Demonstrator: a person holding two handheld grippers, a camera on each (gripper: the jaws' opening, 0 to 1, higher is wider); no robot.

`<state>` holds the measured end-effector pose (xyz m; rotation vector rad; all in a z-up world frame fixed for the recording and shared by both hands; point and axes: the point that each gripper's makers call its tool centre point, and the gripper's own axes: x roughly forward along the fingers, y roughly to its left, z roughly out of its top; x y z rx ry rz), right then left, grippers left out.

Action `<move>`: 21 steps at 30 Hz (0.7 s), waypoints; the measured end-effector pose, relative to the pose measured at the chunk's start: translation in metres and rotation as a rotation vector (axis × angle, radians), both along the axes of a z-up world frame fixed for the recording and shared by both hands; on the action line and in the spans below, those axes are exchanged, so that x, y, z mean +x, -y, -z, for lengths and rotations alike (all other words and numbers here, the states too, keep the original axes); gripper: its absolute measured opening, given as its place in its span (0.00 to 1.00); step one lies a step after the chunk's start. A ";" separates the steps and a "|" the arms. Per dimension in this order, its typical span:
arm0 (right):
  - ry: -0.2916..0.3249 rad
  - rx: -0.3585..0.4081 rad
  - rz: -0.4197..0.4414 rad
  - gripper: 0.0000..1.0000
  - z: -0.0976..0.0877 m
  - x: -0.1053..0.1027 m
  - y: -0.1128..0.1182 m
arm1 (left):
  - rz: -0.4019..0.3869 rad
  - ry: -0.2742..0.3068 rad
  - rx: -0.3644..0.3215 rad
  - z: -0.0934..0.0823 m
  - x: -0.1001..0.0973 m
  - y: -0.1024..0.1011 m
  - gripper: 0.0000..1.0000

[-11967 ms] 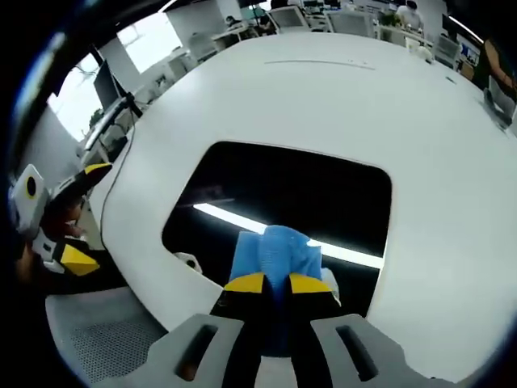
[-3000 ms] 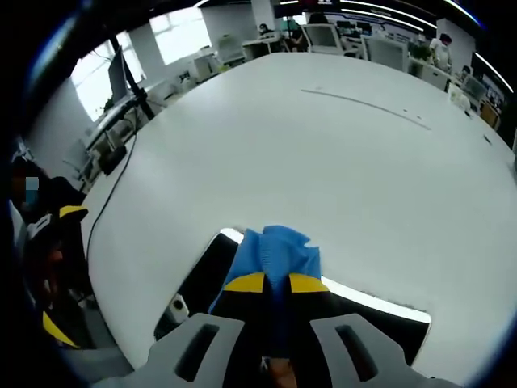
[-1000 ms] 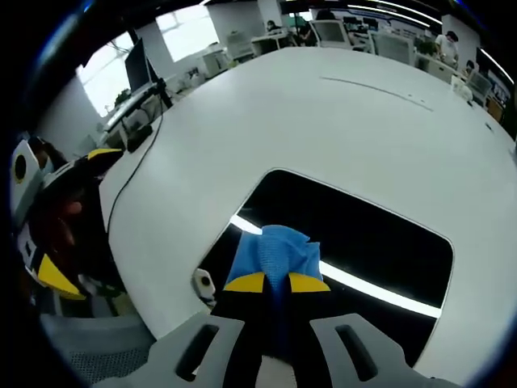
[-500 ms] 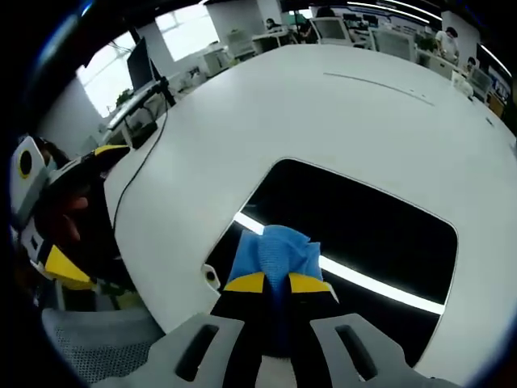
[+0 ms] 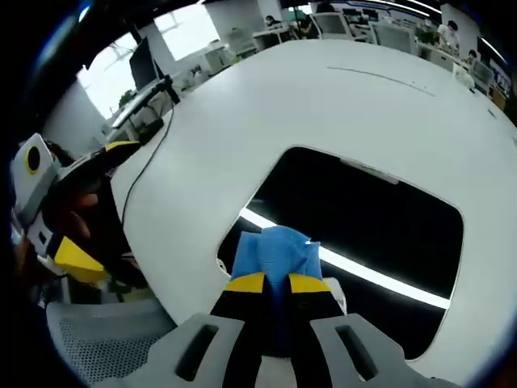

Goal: Wipe the mirror surface with the cleaning cloth until all visible marks leave the cleaned area.

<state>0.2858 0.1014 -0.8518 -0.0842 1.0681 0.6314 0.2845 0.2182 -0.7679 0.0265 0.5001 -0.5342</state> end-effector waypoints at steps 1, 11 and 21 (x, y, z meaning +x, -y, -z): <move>0.001 0.000 0.000 0.03 0.000 -0.001 0.000 | 0.001 -0.001 0.001 0.001 -0.001 0.000 1.00; -0.002 -0.002 -0.001 0.03 0.000 -0.003 0.000 | -0.004 -0.003 -0.001 0.002 -0.003 0.001 1.00; -0.013 0.006 -0.005 0.03 0.000 -0.004 0.000 | 0.001 -0.004 0.001 0.002 -0.003 0.003 1.00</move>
